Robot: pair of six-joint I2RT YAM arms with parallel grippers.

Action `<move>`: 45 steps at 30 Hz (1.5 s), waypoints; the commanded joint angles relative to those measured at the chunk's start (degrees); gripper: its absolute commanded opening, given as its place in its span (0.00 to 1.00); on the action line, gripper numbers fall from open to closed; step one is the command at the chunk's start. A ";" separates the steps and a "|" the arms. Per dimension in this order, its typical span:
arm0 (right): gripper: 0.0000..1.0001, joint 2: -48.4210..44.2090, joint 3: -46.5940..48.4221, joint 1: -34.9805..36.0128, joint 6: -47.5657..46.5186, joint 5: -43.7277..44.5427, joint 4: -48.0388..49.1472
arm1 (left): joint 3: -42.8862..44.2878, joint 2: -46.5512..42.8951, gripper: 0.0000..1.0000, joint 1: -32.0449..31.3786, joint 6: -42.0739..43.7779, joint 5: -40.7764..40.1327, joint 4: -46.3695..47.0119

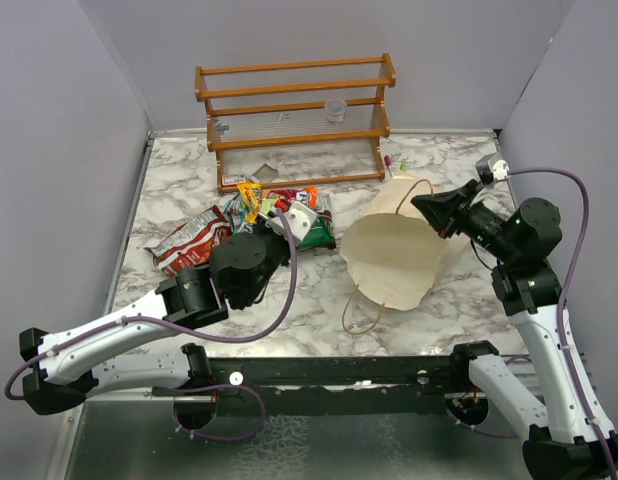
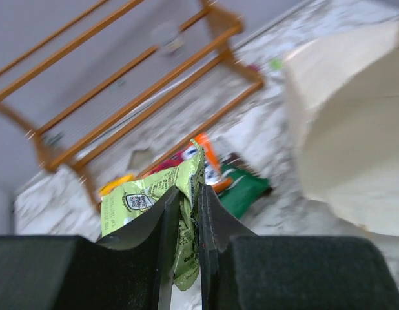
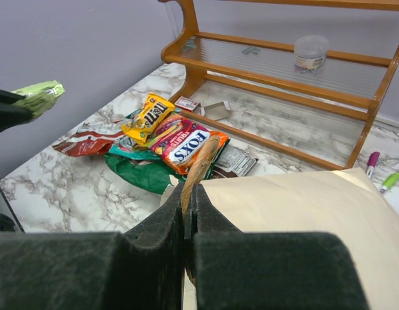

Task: Take the snacks out of the paper bag
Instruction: Place the snack at the center of the board.

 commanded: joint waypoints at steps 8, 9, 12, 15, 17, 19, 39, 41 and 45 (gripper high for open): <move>0.02 -0.82 -0.35 0.34 -0.74 0.98 0.65 | -7.99 1.92 0.00 29.44 -16.76 -7.43 -0.14; 0.02 -0.83 -0.34 0.34 -0.64 0.88 0.64 | -7.79 2.70 0.00 31.28 -17.67 -3.97 -0.03; 0.02 -0.97 -0.32 0.34 -0.41 0.57 0.56 | -7.27 5.77 0.00 33.21 -16.80 6.69 2.52; 0.02 -1.24 -0.43 0.34 -0.37 0.70 0.26 | -6.56 8.69 0.00 33.23 -17.02 11.35 4.78; 0.02 -1.43 -0.36 0.34 -0.40 0.75 -0.08 | -5.99 10.47 0.00 33.23 -17.43 11.97 6.44; 0.02 -1.62 -0.36 0.34 -0.48 0.91 -0.32 | -4.92 13.27 0.00 33.23 -18.53 12.27 7.56; 0.02 -1.58 0.66 0.34 -0.84 0.96 -1.57 | -0.33 28.87 0.12 33.23 -16.38 17.07 9.16; 0.02 -1.33 1.17 0.34 -0.74 0.66 -1.60 | -0.11 29.19 0.21 33.23 -16.38 17.89 8.09; 0.02 -0.96 2.39 0.34 -0.96 0.88 -2.21 | -1.92 27.83 0.36 33.32 -16.68 17.10 8.77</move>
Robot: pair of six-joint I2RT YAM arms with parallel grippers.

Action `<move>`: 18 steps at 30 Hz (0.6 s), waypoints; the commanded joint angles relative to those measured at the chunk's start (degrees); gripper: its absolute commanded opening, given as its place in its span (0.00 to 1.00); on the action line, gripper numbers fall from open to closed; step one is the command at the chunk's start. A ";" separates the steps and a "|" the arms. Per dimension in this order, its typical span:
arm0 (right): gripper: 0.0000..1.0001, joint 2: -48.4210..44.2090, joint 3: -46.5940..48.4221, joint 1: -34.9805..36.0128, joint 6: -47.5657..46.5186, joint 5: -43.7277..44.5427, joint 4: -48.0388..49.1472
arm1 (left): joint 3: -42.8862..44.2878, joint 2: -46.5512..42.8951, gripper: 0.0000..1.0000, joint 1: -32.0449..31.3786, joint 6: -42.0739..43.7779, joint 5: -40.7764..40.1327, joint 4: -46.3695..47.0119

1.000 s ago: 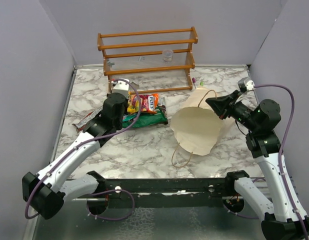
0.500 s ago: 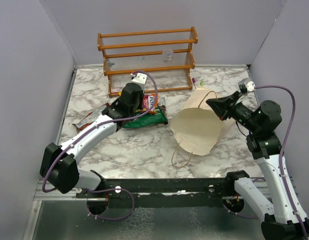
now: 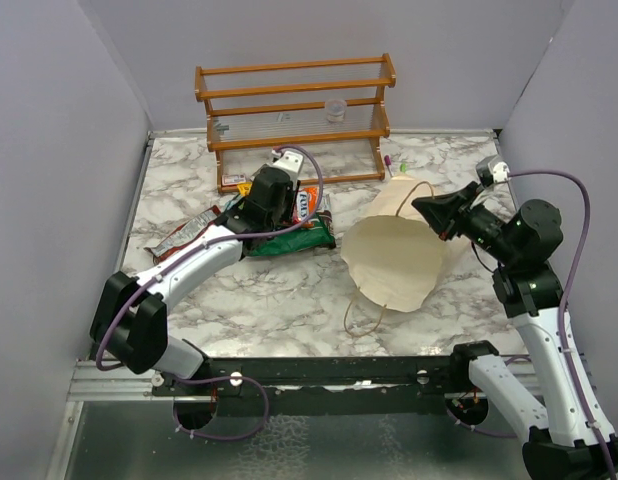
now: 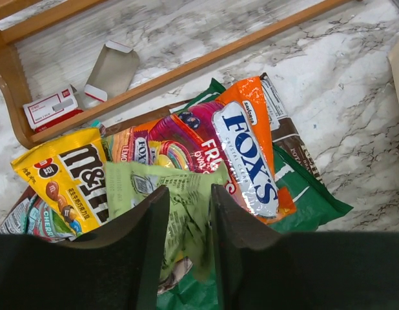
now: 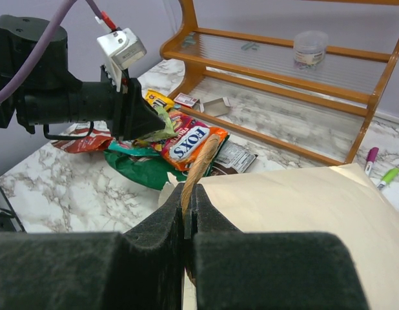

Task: Take the snacks out of the paper bag
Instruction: Place the snack at the center of the board, then adjust the paper bag at the center of the board.

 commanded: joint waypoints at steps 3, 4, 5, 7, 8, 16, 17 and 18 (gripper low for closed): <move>0.02 0.70 3.30 0.34 -0.12 0.51 -1.01 | -2.23 -3.25 0.48 0.16 0.64 2.91 1.75; 0.02 0.95 3.56 0.34 0.13 0.38 -0.95 | -2.65 -4.05 0.52 0.21 0.88 3.44 2.04; 0.02 1.36 3.73 0.34 0.43 0.19 -0.85 | -3.01 -4.89 0.56 0.17 1.06 4.01 2.34; 0.02 1.99 4.30 0.34 1.03 -0.50 -0.57 | -4.72 -7.12 0.61 0.16 1.51 4.90 3.50; 0.02 2.31 4.72 0.34 1.23 -0.73 -0.57 | -5.29 -8.40 0.63 0.16 1.76 5.19 4.43; 0.02 6.02 9.20 0.34 6.52 -2.88 3.44 | -11.79 -18.07 0.68 0.16 2.87 4.14 10.40; 0.02 6.75 9.61 0.34 7.83 -3.35 4.86 | -12.17 -18.99 0.69 0.16 3.04 3.90 10.82; 0.02 7.65 10.10 0.34 9.21 -3.62 6.50 | -12.56 -19.89 0.69 0.16 3.29 3.69 11.21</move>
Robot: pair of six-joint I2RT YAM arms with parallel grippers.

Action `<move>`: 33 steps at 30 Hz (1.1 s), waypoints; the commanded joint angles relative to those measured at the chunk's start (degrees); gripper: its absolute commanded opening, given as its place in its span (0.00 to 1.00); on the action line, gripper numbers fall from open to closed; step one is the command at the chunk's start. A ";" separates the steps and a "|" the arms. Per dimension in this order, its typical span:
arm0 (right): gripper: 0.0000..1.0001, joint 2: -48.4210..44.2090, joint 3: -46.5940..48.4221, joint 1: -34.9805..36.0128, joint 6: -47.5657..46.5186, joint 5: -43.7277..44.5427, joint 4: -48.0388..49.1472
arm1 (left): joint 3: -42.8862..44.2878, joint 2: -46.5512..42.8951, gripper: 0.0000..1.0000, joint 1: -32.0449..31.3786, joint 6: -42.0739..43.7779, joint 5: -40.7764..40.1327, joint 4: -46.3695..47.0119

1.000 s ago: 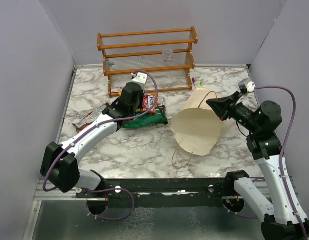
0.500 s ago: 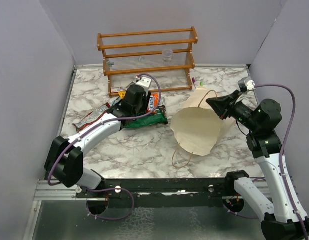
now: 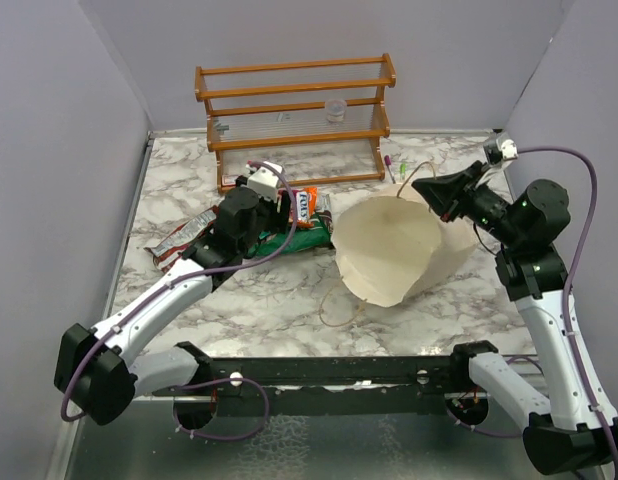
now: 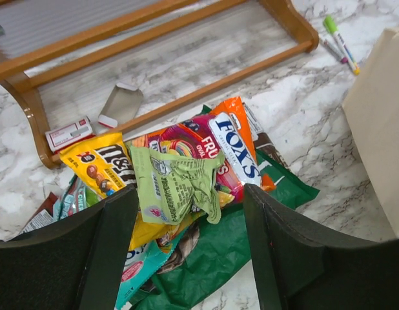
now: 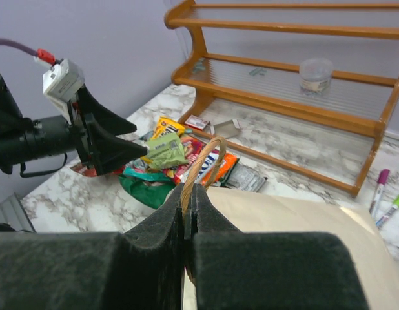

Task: Take the snacks out of the paper bag
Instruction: Adjust the paper bag at the center of the board.

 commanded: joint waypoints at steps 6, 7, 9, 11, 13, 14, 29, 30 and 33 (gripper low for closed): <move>0.02 7.31 6.23 0.34 14.46 6.92 13.13 | -3.37 -7.85 0.69 0.13 1.59 -2.71 5.94; 0.02 8.25 6.99 0.34 15.24 9.46 13.18 | -3.61 -8.24 0.69 0.14 1.69 -2.79 6.04; 0.02 10.18 8.63 0.34 15.72 14.71 11.38 | -3.89 -8.71 0.69 0.14 1.78 -2.68 6.47; 0.02 11.68 8.86 0.27 16.61 21.54 10.19 | -3.96 -8.82 0.69 0.10 1.83 -2.36 6.46; 0.02 12.95 8.57 0.10 15.76 25.83 9.68 | -3.84 -8.62 0.69 0.14 1.76 -2.04 6.36; 0.02 13.42 8.37 -0.07 15.03 26.93 9.13 | -3.67 -8.46 0.69 0.14 1.80 -1.94 6.14; 0.03 9.17 1.80 -9.94 4.59 36.53 -0.58 | -3.63 -9.11 0.69 0.13 1.46 -0.80 5.97; 0.04 8.75 1.53 -9.95 3.54 38.01 -0.87 | -3.69 -9.11 0.69 0.07 1.45 -0.79 5.97; 0.11 7.77 1.01 -9.95 1.92 39.49 -0.79 | -3.70 -9.08 0.69 0.05 1.35 -0.74 5.95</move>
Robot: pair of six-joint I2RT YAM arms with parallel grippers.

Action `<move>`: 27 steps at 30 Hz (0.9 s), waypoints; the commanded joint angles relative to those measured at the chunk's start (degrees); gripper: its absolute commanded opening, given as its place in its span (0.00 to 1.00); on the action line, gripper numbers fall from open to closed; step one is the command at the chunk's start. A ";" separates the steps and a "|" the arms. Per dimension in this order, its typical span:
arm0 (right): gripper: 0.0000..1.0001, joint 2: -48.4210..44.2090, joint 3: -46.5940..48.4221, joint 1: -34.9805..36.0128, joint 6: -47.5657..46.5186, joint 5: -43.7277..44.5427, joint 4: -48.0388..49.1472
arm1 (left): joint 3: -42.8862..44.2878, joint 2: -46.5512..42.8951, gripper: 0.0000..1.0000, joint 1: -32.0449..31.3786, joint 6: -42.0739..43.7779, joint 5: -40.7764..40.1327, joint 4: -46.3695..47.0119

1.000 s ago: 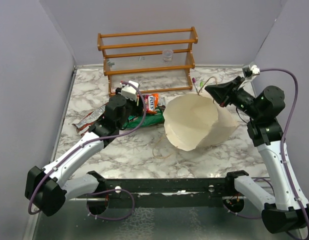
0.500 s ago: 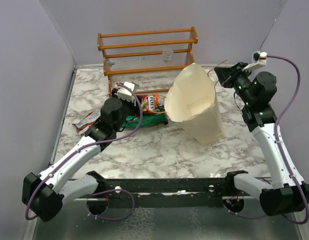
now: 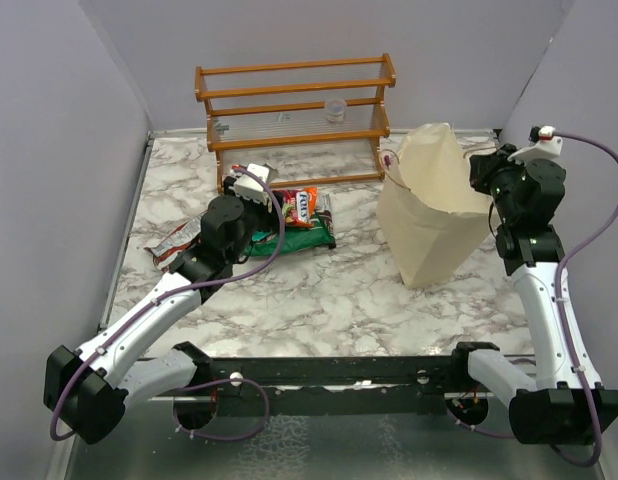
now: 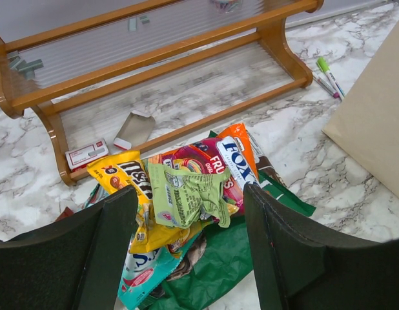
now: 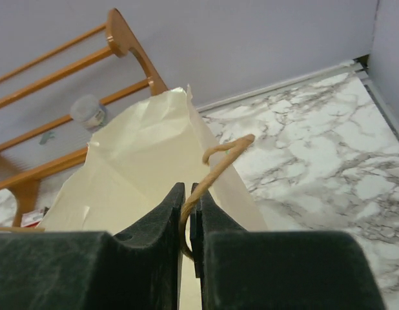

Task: Take the snacks out of the paper bag
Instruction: Adjust the paper bag at the center of the board, then reset both arms

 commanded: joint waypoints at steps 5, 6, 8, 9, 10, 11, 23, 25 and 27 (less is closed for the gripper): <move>0.24 -1.04 0.70 -0.07 -5.33 4.31 -3.41 | -0.14 -1.18 0.69 0.07 -0.05 0.75 1.52; 0.26 -0.99 1.38 -0.07 -5.60 4.66 -4.38 | -0.21 -1.31 0.69 0.07 0.04 0.48 1.54; 0.30 -1.23 2.63 -0.07 -6.05 5.70 -6.51 | -0.29 -1.47 0.69 0.07 0.16 -0.11 1.48; 0.32 -1.33 3.35 -0.07 -6.24 6.52 -7.83 | -0.37 -1.54 0.69 0.07 0.10 -0.19 1.59; 0.35 -1.49 3.86 -0.07 -6.56 7.28 -9.03 | -0.43 -1.52 0.69 0.11 0.19 -0.25 1.67; 0.38 -1.73 4.37 -0.07 -7.00 7.95 -10.19 | -0.44 -1.54 0.69 0.08 0.25 -0.26 1.71; 0.99 -9.83 3.43 0.47 -11.36 13.72 -11.81 | -0.18 0.09 0.81 0.11 1.74 -2.95 1.47; 0.99 -11.52 3.44 1.26 -12.64 13.82 -11.19 | 0.19 -0.59 0.86 0.20 1.89 -5.46 1.68; 0.99 -13.98 3.89 2.27 -12.96 13.67 -10.73 | 1.97 -1.32 0.88 0.52 1.75 -6.99 0.98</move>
